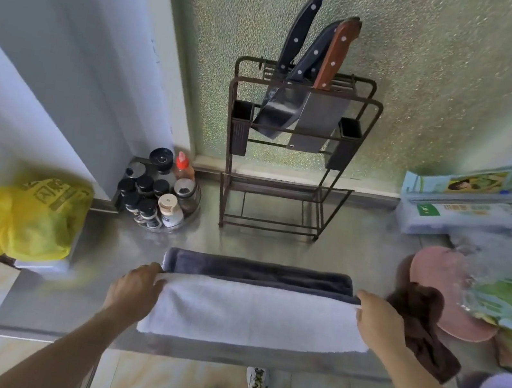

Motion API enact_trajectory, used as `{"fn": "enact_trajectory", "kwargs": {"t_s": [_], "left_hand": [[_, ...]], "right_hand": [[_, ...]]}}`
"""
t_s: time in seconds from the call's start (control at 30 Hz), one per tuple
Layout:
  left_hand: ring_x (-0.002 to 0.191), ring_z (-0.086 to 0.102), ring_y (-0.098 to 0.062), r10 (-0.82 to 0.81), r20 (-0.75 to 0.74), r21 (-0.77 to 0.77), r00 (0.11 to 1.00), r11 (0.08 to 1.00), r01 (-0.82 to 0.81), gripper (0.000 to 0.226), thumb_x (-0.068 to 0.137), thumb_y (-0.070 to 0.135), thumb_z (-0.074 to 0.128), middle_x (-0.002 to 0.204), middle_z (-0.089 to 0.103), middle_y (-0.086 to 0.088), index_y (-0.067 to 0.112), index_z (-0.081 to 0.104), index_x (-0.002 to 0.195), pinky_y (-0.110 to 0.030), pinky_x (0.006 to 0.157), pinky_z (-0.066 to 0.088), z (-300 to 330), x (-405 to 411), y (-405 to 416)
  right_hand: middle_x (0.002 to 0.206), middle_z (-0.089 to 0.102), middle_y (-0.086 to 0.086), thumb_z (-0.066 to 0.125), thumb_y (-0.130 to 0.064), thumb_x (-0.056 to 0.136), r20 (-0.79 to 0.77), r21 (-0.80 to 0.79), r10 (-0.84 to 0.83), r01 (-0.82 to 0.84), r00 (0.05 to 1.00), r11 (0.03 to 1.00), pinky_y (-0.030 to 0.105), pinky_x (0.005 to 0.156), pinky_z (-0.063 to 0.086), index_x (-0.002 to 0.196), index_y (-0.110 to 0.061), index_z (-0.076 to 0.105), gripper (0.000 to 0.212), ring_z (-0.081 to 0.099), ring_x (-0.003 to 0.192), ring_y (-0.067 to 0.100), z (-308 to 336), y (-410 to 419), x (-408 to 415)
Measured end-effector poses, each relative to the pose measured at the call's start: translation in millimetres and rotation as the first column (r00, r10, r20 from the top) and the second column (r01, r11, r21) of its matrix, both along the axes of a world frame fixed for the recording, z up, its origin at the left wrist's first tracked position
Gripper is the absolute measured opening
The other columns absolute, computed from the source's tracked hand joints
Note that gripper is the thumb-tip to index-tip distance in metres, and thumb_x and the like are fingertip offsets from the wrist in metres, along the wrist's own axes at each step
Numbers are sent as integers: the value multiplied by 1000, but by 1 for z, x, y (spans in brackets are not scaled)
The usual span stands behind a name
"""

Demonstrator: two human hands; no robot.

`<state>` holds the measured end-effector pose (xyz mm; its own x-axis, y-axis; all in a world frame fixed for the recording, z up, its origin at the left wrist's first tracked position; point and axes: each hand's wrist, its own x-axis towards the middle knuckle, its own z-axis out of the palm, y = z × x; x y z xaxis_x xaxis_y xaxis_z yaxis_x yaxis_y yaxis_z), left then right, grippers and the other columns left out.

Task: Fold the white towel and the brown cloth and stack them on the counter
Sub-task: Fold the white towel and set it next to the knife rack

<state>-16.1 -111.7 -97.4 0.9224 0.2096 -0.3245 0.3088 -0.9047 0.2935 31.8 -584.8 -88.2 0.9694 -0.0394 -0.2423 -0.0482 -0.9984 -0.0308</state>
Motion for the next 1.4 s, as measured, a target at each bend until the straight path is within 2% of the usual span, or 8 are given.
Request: {"fn": "enact_trajectory", "kwargs": {"t_s": [0.23, 0.4, 0.57, 0.83, 1.0, 1.13, 1.27, 1.4], "left_hand": [[93, 63, -36, 386, -95, -245, 918, 884, -397, 36, 90, 43, 67, 92, 68, -10, 8, 63, 94, -41, 77, 51, -29, 63, -3], [82, 64, -35, 471, -181, -287, 864, 815, -504, 32, 89, 42, 69, 82, 69, -12, 11, 66, 84, -42, 76, 52, -47, 78, -13], [84, 67, -34, 523, -250, -331, 815, 745, -579, 16, 85, 31, 73, 86, 73, -10, 16, 73, 90, -42, 78, 54, -49, 83, -13], [90, 65, -38, 587, -140, -291, 797, 745, -600, 20, 87, 30, 73, 91, 72, -13, 14, 72, 99, -45, 80, 55, -51, 86, -7], [110, 52, -40, 415, 154, -79, 897, 910, -408, 45, 81, 12, 74, 120, 54, -20, 10, 57, 123, -52, 94, 47, -57, 76, -32], [117, 55, -30, -185, 313, 79, 932, 983, 168, 38, 86, 12, 71, 129, 58, -12, 17, 62, 123, -45, 93, 54, -59, 65, -87], [134, 47, -25, -483, 276, 54, 831, 871, 488, 40, 92, 16, 62, 146, 51, -6, 25, 58, 130, -40, 108, 46, -77, 63, -136], [139, 44, -26, -503, 231, 26, 833, 859, 512, 41, 95, 20, 59, 151, 47, -6, 26, 55, 135, -39, 110, 44, -83, 68, -157]], "right_hand": [[132, 62, 18, 58, -23, 96, -172, 264, -260, 299, 950, 917, 46, 100, 46, 132, -6, 55, 40, 58, 120, 37, -50, -7, 67], [83, 70, 11, 70, -19, 81, -210, 387, -408, 458, 889, 800, 45, 73, 57, 88, -4, 66, 17, 65, 75, 29, -69, -12, 78], [101, 61, -6, 75, -18, 82, -315, 556, -427, 530, 848, 640, 34, 84, 48, 112, -28, 58, 36, 59, 94, 17, -61, -9, 79], [102, 61, 1, 63, -24, 89, -237, 468, -418, 480, 877, 742, 36, 82, 45, 113, -20, 62, 25, 56, 92, 23, -62, -5, 109], [116, 61, 10, 75, -22, 79, 104, 215, -15, -8, 994, 977, 45, 88, 52, 122, -16, 58, 47, 54, 108, 33, -66, 20, 107], [118, 65, 4, 69, -25, 87, 111, 205, 352, -368, 929, 907, 39, 92, 52, 123, -15, 61, 39, 56, 114, 27, -74, 62, 103], [103, 68, 6, 69, -22, 87, 99, 214, 376, -388, 921, 896, 37, 81, 54, 106, -12, 66, 21, 63, 99, 27, -88, 80, 111], [83, 64, 2, 65, -23, 91, 121, 233, 248, -271, 961, 934, 34, 65, 49, 91, -15, 59, 10, 60, 76, 22, -92, 87, 119]]}}
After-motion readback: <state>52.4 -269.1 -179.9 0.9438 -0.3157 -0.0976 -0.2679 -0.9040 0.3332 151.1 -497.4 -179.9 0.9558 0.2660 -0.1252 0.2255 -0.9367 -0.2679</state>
